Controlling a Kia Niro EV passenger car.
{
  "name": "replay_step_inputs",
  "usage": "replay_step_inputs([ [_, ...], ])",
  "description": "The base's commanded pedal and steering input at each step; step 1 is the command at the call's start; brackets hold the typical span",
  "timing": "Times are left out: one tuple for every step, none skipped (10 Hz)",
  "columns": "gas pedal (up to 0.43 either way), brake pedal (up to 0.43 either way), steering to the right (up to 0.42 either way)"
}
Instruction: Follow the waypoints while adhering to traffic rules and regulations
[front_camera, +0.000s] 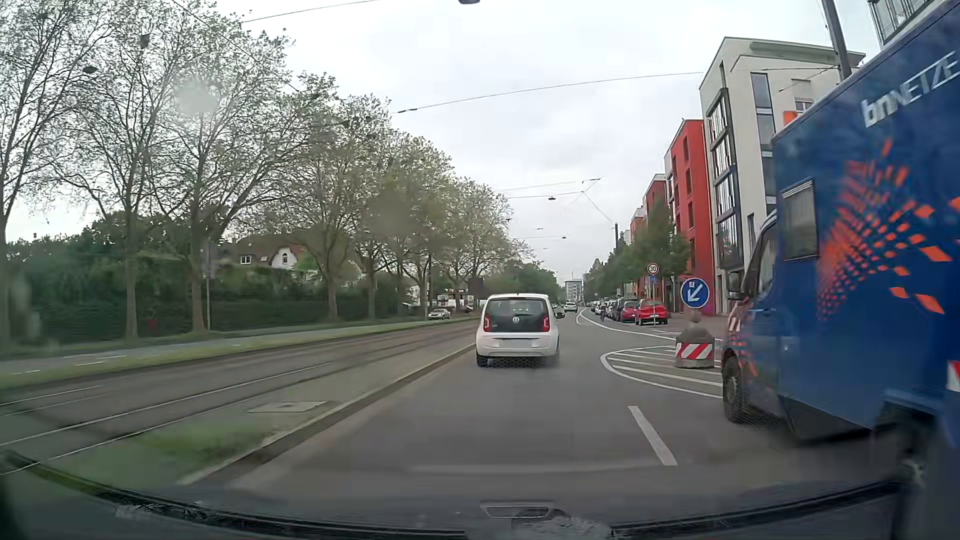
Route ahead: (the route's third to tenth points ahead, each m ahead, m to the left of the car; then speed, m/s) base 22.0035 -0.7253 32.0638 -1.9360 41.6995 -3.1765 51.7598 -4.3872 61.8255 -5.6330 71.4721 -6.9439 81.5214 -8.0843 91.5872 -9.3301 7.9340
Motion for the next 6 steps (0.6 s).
replay_step_inputs([
  [0.157,0.0,0.028],
  [0.157,0.0,0.028],
  [0.157,0.0,0.028],
  [0.157,0.0,0.028],
  [0.157,0.0,0.028],
  [0.157,0.0,0.028],
])
